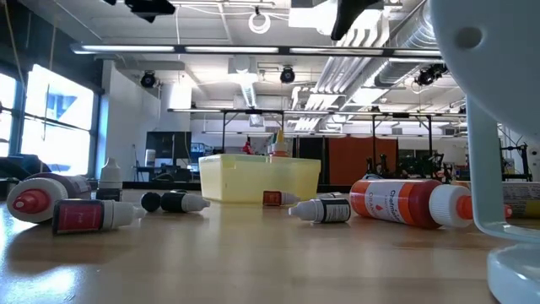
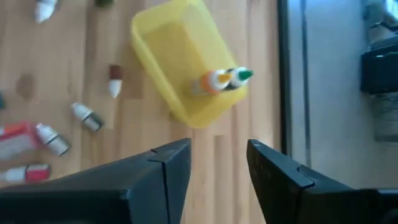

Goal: Pick & Place food coloring
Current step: Put the large red food coloring bottle into the yellow container

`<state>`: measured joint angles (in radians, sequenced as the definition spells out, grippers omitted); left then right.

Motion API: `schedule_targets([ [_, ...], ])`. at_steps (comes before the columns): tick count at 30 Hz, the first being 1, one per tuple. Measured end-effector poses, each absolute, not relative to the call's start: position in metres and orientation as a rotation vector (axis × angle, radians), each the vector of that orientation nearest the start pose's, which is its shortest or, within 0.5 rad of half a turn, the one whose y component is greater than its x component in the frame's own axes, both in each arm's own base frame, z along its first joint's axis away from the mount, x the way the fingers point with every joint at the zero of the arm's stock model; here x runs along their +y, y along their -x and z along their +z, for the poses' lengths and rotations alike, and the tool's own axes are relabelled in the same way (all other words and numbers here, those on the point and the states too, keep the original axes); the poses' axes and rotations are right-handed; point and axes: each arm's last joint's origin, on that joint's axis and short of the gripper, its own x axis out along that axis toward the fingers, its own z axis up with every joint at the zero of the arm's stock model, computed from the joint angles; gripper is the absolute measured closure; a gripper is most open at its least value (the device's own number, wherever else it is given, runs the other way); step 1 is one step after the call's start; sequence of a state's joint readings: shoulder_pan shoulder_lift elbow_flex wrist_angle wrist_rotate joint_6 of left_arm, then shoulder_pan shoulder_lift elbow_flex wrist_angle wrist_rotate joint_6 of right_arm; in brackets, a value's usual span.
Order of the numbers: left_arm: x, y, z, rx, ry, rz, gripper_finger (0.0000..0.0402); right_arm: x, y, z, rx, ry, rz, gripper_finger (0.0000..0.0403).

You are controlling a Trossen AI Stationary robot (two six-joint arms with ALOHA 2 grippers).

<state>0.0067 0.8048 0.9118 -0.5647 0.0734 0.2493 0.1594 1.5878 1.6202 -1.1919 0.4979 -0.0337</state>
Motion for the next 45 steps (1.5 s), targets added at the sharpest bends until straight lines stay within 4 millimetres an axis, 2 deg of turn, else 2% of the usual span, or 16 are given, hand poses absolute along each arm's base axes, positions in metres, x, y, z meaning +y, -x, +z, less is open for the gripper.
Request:
schedule_targets([
  [3,-0.002,-0.173,0.342,0.534,-0.197,-0.154,0.0199,0.037,-0.283,0.329,1.107,0.418,-0.286,0.0269],
  [5,-0.003,-0.182,0.338,0.587,-0.153,-0.189,0.0199,0.036,-0.267,0.313,1.067,0.399,-0.320,0.0272],
  [9,-0.018,-0.196,0.325,0.671,-0.131,-0.286,0.0200,0.036,-0.242,0.286,0.869,0.338,-0.339,0.0272],
  [13,-0.050,-0.213,0.312,0.714,-0.129,-0.386,0.0200,0.034,-0.228,0.263,0.616,0.258,-0.336,0.0272],
  [17,-0.088,-0.224,0.295,0.756,-0.205,-0.400,0.0200,0.034,-0.221,0.240,0.387,0.153,-0.290,0.0272],
  [24,-0.140,-0.244,0.243,0.904,-0.364,-0.426,0.0200,0.036,-0.210,0.203,0.169,0.046,-0.140,0.0272],
  [28,-0.160,-0.255,0.219,0.933,-0.381,-0.475,0.0200,0.036,-0.207,0.204,0.092,0.027,-0.138,0.0272],
  [31,-0.167,-0.257,0.204,0.976,-0.399,-0.491,0.0199,0.036,-0.209,0.210,0.065,0.031,-0.140,0.0272],
  [45,-0.174,-0.266,0.167,1.104,-0.412,-0.522,0.0199,0.038,-0.211,0.214,0.047,0.036,-0.089,0.0272],
])
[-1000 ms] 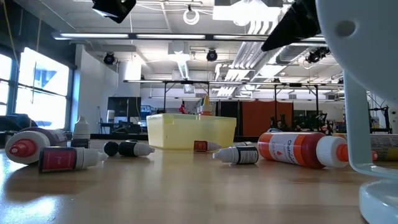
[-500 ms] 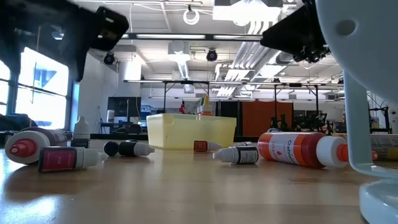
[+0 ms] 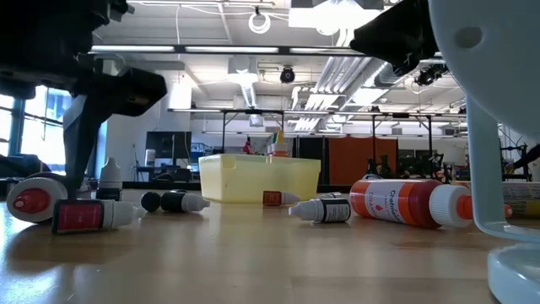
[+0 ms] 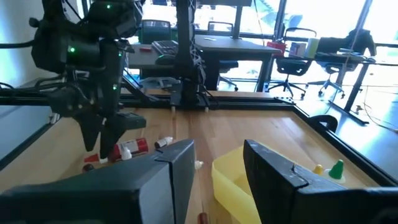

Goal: Pick & Place food coloring
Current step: Put the large red food coloring bottle into the yellow container

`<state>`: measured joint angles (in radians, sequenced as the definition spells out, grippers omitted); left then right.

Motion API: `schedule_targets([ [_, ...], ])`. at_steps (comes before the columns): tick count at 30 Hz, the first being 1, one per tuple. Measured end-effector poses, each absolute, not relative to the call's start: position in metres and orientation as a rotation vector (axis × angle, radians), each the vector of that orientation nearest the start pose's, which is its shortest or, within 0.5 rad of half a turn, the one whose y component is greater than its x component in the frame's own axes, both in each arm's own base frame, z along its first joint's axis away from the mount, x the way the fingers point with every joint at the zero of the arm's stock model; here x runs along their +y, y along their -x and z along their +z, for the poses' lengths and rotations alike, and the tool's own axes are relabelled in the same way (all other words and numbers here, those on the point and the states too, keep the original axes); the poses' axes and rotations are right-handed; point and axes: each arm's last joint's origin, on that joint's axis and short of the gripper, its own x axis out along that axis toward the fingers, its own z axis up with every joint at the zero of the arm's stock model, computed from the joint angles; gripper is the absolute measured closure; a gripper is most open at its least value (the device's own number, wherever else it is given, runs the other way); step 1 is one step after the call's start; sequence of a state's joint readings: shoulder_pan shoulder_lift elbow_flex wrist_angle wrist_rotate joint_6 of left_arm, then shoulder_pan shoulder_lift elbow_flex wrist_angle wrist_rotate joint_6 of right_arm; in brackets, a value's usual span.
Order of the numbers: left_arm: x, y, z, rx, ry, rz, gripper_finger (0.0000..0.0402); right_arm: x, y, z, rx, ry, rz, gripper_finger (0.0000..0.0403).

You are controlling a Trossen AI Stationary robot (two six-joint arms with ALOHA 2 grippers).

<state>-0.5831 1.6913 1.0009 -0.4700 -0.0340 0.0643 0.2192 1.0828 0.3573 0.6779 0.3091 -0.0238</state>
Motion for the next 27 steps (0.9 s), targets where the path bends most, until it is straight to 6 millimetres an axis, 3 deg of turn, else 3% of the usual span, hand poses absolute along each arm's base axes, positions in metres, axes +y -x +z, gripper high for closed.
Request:
schedule_targets([
  [9,-0.173,-0.265,0.154,1.171,-0.453,-0.491,0.0199,0.038,-0.211,0.214,0.049,0.037,-0.086,0.0272],
  [18,-0.170,-0.261,0.152,1.221,-0.486,-0.491,0.0202,0.038,-0.211,0.214,0.050,0.039,-0.084,0.0272],
  [27,-0.169,-0.261,0.152,1.220,-0.528,-0.474,0.0289,0.038,-0.211,0.214,0.051,0.039,-0.084,0.0272],
])
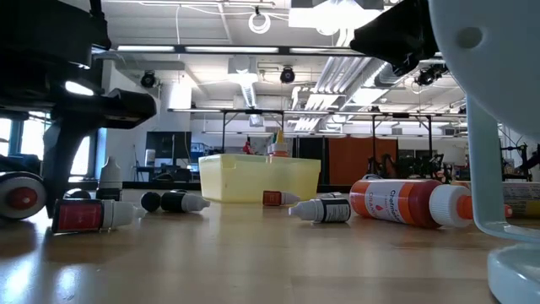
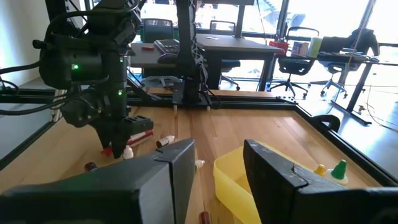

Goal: Pick & Place food coloring
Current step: Put the large red food coloring bottle into the yellow container

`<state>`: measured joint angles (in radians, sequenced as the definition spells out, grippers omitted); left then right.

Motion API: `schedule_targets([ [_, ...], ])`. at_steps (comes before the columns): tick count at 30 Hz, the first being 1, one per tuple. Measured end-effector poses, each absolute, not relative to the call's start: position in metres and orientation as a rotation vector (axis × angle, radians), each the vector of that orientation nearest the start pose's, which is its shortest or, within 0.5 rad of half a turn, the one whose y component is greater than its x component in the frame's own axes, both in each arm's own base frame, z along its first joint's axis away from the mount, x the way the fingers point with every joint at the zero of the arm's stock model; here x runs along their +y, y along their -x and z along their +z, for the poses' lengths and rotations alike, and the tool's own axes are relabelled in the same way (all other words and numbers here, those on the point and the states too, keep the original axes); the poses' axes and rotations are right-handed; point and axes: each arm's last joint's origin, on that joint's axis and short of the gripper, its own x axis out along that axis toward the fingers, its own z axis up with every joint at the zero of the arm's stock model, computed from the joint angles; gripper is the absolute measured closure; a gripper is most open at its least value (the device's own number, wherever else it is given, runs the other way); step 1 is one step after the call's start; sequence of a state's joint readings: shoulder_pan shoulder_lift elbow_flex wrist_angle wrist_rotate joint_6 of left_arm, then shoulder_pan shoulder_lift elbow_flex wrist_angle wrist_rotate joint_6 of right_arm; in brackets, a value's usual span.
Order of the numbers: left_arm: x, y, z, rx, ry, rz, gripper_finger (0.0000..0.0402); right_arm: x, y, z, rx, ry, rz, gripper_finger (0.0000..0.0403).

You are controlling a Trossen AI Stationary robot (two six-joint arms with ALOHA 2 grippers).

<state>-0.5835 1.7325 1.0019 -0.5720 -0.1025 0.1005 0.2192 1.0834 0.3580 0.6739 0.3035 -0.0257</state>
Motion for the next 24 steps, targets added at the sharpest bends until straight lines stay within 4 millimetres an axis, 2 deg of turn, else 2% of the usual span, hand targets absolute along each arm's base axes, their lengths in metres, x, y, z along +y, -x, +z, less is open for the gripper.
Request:
schedule_targets([
  [4,-0.167,-0.262,0.152,1.212,-0.541,-0.417,0.0294,0.038,-0.212,0.214,0.051,0.039,-0.084,0.0272],
  [8,-0.166,-0.267,0.160,1.201,-0.535,-0.259,0.0287,0.038,-0.212,0.214,0.051,0.039,-0.084,0.0272],
  [12,-0.172,-0.279,0.188,1.162,-0.475,-0.154,0.0277,0.038,-0.212,0.214,0.051,0.039,-0.084,0.0272],
  [16,-0.178,-0.289,0.226,1.125,-0.415,-0.067,0.0286,0.038,-0.212,0.214,0.051,0.039,-0.084,0.0272],
  [21,-0.179,-0.300,0.269,0.979,-0.494,0.069,0.0286,0.038,-0.212,0.214,0.051,0.038,-0.083,0.0272],
  [24,-0.177,-0.305,0.282,0.867,-0.570,0.197,0.0281,0.038,-0.212,0.214,0.050,0.030,-0.083,0.0272],
])
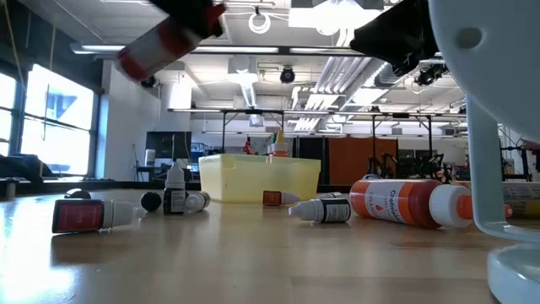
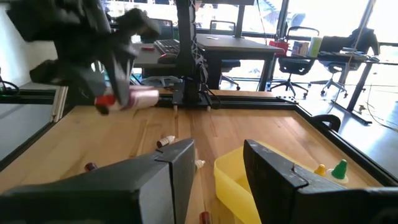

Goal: Pick & Place food coloring
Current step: Put the large red food coloring bottle into the yellow container

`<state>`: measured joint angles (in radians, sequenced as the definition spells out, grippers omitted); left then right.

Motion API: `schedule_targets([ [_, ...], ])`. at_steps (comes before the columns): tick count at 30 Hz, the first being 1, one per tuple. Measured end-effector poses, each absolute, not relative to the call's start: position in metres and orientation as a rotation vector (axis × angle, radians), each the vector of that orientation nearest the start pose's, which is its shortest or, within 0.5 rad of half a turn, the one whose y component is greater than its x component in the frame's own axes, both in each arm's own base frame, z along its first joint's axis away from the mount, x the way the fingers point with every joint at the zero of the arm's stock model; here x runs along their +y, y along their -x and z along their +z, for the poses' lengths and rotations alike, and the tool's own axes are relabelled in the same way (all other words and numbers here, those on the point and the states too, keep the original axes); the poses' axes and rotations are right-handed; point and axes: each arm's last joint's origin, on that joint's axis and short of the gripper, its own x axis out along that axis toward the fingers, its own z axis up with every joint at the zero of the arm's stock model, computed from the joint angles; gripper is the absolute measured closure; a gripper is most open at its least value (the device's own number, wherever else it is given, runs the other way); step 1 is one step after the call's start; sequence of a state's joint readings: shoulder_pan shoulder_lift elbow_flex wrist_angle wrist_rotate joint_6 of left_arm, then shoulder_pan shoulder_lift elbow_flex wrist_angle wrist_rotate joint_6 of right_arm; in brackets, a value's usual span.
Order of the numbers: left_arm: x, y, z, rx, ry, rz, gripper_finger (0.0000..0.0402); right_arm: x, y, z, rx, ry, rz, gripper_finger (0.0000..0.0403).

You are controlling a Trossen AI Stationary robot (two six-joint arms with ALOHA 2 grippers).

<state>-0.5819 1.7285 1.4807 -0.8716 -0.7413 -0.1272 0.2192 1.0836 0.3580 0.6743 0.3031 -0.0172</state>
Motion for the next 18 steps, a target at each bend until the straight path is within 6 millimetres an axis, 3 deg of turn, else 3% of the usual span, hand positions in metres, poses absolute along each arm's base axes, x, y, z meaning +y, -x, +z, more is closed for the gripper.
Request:
schedule_targets([
  [10,-0.158,-0.318,0.298,0.713,-0.777,0.515,0.0284,0.038,-0.212,0.214,0.047,0.007,-0.084,0.0272],
  [14,-0.149,-0.316,0.336,0.672,-0.893,0.583,0.0284,0.038,-0.212,0.214,0.050,-0.012,-0.085,0.0272],
  [18,-0.137,-0.296,0.395,0.623,-0.946,0.608,0.0284,0.038,-0.212,0.214,0.053,-0.012,-0.085,0.0272],
])
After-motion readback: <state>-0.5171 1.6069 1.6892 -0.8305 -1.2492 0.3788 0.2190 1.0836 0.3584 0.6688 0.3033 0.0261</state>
